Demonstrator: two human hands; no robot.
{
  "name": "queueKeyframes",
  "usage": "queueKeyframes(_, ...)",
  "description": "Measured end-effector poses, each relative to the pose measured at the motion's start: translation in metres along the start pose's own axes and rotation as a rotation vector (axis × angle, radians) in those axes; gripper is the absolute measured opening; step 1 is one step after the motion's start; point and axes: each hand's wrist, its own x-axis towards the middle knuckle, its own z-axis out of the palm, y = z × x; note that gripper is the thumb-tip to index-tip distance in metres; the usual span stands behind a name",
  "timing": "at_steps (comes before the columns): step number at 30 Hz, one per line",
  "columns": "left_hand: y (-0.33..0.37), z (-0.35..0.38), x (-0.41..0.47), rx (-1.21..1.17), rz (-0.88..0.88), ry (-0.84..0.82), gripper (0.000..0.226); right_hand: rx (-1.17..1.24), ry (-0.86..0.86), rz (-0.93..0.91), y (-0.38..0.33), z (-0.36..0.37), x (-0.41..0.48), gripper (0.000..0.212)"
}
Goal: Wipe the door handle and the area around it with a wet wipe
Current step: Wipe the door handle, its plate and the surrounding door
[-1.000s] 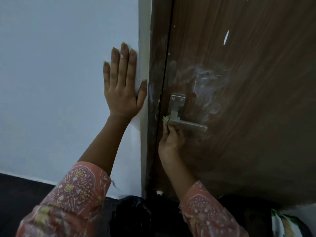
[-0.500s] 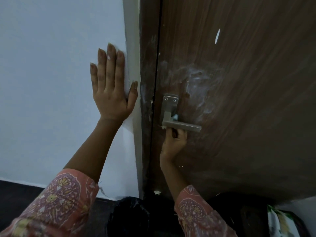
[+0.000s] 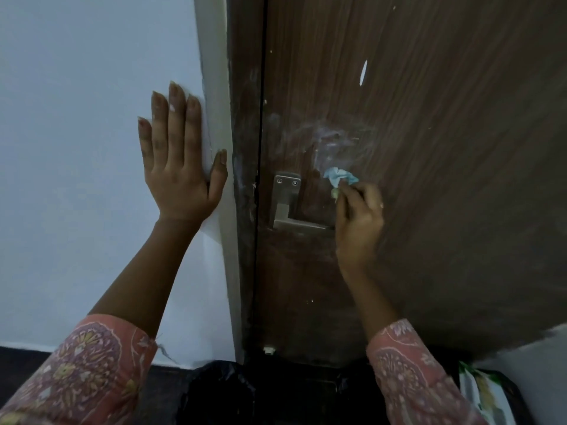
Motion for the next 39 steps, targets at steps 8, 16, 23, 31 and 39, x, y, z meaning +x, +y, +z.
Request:
queueKeyframes(8,-0.002,0.001,0.000,0.015,0.014,-0.001,0.060,-0.300,-0.234,-0.351,0.047,-0.034,0.017,0.031)
queueKeyframes(16,-0.002,0.000,0.000,0.007,0.013,-0.001,0.060,-0.296,-0.433,-0.744,0.058,-0.024,0.021,0.033)
queueKeyframes(23,-0.001,0.001,-0.001,0.002,0.022,0.014,0.060,-0.303,-0.322,-0.718,0.085,-0.053,0.037,0.028)
queueKeyframes(31,-0.002,0.001,-0.001,0.010,0.032,0.030,0.064,-0.653,-0.553,-0.978,0.114,-0.034,-0.016,0.055)
queueKeyframes(39,-0.003,0.004,-0.002,0.020,0.033,0.029,0.064,-0.852,-0.446,-0.787,0.096,-0.029,-0.001,0.052)
